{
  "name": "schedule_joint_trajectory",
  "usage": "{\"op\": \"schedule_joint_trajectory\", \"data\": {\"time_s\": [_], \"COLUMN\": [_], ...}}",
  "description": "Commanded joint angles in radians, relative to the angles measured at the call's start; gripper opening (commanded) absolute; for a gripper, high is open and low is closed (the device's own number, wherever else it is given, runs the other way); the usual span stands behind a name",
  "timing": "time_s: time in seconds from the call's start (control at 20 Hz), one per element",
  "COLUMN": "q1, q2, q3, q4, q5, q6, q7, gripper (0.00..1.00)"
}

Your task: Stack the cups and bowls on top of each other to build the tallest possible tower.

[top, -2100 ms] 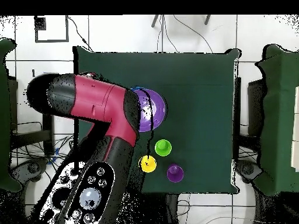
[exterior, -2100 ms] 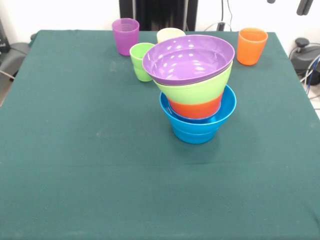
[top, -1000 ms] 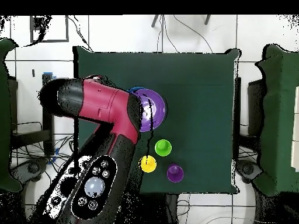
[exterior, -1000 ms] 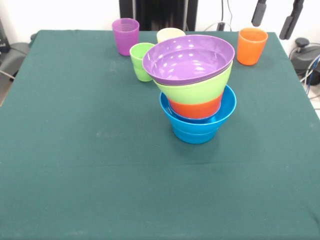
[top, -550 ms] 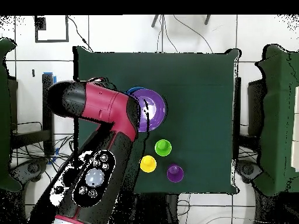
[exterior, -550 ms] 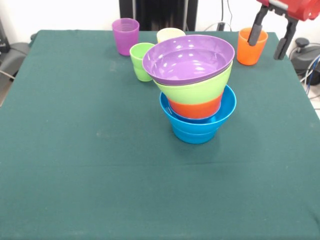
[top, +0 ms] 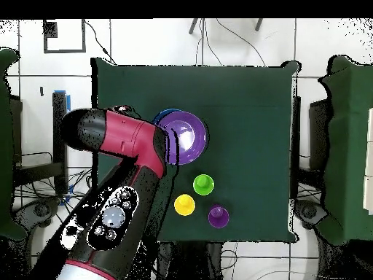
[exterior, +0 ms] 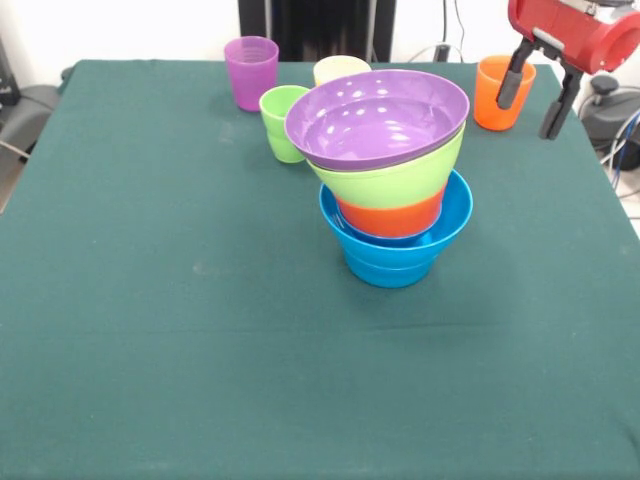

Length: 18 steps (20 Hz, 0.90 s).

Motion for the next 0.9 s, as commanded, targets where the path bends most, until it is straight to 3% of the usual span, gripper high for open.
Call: {"op": "schedule_joint_trajectory", "data": {"time_s": [0.05, 0.45, 0.9], "q1": [0.031, 0.051, 0.046], "q2": [0.022, -0.004, -0.009], "q3": [0.054, 0.037, 0.047], "q4": [0.084, 0.089, 0.097], "q5": [0.017, 0.014, 0.003], "q6": [0.043, 0.122, 0.111], "q7": [0.274, 0.329, 0.325], "gripper": [1.00, 1.00, 1.00]}}
